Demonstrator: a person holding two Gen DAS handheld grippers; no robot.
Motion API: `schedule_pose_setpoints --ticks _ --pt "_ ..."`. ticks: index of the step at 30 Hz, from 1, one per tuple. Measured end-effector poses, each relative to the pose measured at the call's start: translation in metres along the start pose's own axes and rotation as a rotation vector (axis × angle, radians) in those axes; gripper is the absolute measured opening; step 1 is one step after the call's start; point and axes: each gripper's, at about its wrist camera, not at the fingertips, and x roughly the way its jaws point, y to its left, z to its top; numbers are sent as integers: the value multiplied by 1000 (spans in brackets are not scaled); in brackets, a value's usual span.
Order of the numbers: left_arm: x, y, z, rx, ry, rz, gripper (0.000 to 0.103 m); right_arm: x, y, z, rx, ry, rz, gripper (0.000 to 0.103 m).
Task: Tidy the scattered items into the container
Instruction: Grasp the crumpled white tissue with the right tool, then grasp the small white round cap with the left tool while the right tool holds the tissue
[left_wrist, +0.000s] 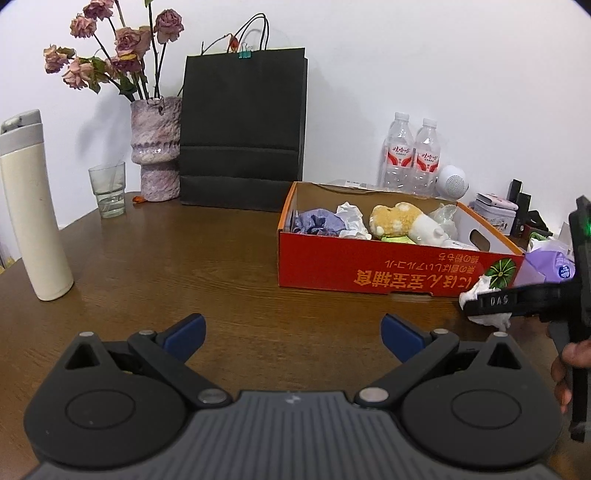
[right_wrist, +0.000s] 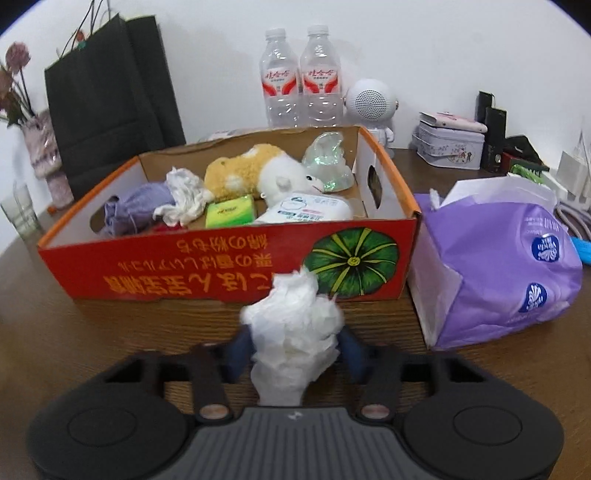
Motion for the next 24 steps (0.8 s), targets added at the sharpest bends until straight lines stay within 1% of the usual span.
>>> schedule_pose_setpoints --ticks 1,2,4,8,10,14,16,19,22,24 --pt "-1 0 0 -5 0 -2 103 -5 1 -2 -9 -8 7 31" --pt "-4 -1 0 -9 -2 -4 103 -14 2 -6 -18 -21 15 30" --pt "-9 -3 -1 -6 -8 -8 103 -39 5 -15 -47 -63 25 30" --pt "-27 -9 -4 10 -30 -11 103 -101 15 -36 -86 -176 71 30" --pt "-41 -11 -7 10 -57 -18 103 -134 21 -50 -114 -242 100 30" --pt "-72 -17 -16 26 -133 -44 103 -186 29 -78 -140 -333 154 30" --pt "-88 -19 -24 40 -170 -52 103 -205 32 -96 -143 -374 166 30" --pt "-108 -20 -40 30 -217 -62 103 -224 33 -127 -149 -420 188 30" --pt "-125 -20 -55 25 -240 -71 103 -239 38 -157 -163 -444 194 30" --pt "-139 -20 -67 21 -274 -72 103 -247 42 -174 -171 -456 210 30"
